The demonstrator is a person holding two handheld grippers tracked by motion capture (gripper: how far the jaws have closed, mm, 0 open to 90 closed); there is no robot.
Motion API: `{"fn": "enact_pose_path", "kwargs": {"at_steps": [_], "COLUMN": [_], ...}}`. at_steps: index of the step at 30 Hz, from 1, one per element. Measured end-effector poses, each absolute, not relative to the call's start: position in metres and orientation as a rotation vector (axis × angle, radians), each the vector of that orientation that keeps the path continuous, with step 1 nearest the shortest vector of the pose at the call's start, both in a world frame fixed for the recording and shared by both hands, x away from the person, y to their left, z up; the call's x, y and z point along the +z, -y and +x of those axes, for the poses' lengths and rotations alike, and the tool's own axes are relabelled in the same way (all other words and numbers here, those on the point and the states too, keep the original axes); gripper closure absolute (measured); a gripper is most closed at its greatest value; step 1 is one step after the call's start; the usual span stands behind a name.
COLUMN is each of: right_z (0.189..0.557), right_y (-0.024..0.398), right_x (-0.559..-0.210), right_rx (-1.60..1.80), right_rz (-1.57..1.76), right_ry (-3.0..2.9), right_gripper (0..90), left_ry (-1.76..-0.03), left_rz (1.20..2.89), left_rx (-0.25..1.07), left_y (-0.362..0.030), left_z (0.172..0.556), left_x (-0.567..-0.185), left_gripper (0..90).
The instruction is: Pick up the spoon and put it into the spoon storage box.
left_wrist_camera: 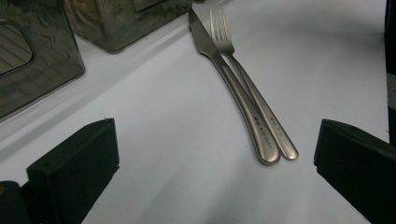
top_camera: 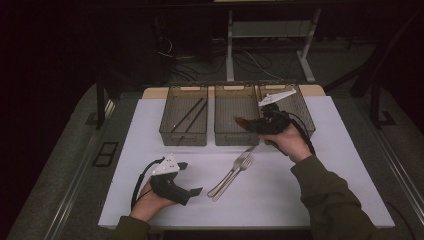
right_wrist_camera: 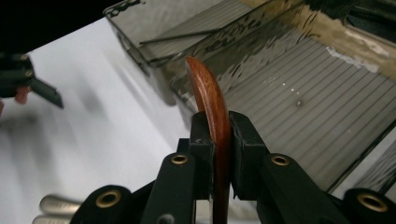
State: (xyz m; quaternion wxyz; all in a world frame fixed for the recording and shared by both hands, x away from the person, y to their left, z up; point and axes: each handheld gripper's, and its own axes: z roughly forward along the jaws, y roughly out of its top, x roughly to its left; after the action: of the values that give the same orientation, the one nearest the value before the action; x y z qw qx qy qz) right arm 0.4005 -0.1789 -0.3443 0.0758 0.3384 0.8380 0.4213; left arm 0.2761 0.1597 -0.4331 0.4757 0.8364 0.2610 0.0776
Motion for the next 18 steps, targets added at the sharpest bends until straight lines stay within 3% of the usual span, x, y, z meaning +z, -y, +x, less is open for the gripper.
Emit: {"fn": "enact_pose_path", "kwargs": {"at_steps": [18], "right_z": [0.464], "right_y": [0.139], "right_x": [-0.332], "right_rx": [1.224], "right_rz": [1.121], "right_ry": [-2.461], "right_gripper": [79.6], "left_ry": [-0.631], "left_rz": [2.033], "left_rx": [0.192], "left_y": [-0.159], "left_z": [0.275], "left_x": [-0.433], "left_gripper": [0.0]}}
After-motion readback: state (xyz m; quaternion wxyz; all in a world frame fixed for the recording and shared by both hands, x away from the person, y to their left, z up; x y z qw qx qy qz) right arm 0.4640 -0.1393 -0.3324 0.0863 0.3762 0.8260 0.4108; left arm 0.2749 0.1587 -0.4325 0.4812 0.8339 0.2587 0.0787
